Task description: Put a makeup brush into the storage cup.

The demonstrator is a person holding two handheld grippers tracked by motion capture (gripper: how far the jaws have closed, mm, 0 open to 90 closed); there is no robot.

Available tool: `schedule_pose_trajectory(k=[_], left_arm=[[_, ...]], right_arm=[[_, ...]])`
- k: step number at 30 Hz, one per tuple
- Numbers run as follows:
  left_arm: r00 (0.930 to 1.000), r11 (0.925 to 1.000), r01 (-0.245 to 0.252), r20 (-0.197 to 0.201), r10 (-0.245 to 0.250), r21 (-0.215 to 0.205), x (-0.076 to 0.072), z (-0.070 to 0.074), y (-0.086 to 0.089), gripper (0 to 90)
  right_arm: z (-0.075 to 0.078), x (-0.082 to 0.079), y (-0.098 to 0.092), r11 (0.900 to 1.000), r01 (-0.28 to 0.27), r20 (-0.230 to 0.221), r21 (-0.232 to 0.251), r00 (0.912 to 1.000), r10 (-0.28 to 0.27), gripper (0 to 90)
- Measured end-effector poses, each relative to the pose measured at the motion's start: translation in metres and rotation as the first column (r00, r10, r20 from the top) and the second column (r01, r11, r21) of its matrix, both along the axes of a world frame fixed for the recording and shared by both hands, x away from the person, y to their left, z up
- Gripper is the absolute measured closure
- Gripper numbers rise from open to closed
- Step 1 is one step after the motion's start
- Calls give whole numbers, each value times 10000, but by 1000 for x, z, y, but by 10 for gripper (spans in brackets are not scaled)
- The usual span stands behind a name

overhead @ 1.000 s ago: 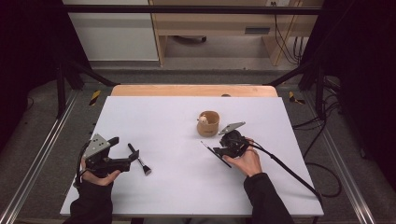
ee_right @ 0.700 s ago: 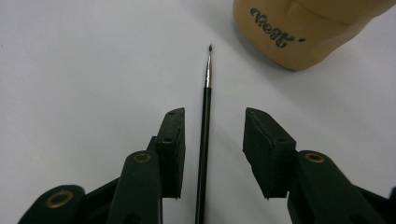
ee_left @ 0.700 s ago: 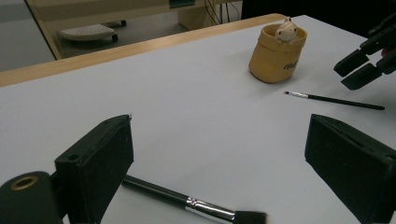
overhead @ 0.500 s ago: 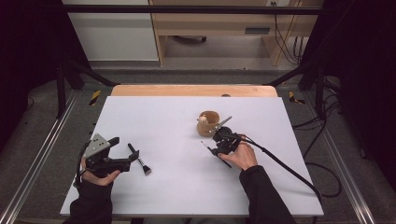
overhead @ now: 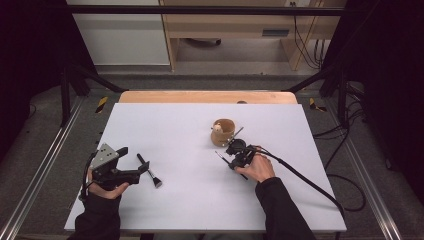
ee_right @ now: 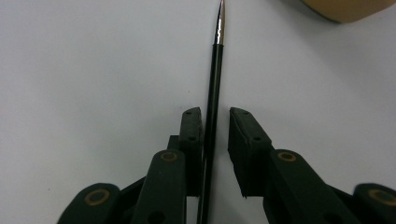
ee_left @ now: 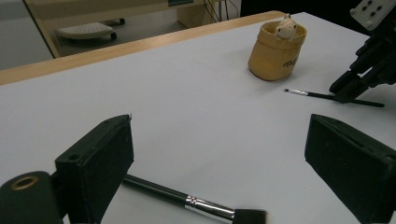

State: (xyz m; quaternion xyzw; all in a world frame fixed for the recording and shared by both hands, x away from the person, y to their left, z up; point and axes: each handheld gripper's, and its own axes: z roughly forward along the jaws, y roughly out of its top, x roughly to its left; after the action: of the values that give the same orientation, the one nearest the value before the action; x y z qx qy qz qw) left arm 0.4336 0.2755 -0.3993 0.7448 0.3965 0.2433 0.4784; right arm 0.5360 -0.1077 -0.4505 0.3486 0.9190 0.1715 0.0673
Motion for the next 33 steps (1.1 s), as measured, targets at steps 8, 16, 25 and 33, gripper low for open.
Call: schedule_pose_trajectory(k=[8,16,25,33], left_arm=[[10000,10000,21,-5,-21,27,0,0,-1,73],[10000,10000,33,-5,-33,93,0,0,-1,73],[10000,10000,32,-15,-32,87,0,0,-1,74],[10000,10000,-1,-22,2,47,0,0,-2,76]], right_arm=[[0,0,1,9999,164,-192,36,9997,-163,804],[0,0,1,9998,191,-201,-9,9996,-191,854],[6,-7,0,9996,24,-93,268,10000,-22,856],[29,-18,-8,9949,-175,358,996,9993,140,856]])
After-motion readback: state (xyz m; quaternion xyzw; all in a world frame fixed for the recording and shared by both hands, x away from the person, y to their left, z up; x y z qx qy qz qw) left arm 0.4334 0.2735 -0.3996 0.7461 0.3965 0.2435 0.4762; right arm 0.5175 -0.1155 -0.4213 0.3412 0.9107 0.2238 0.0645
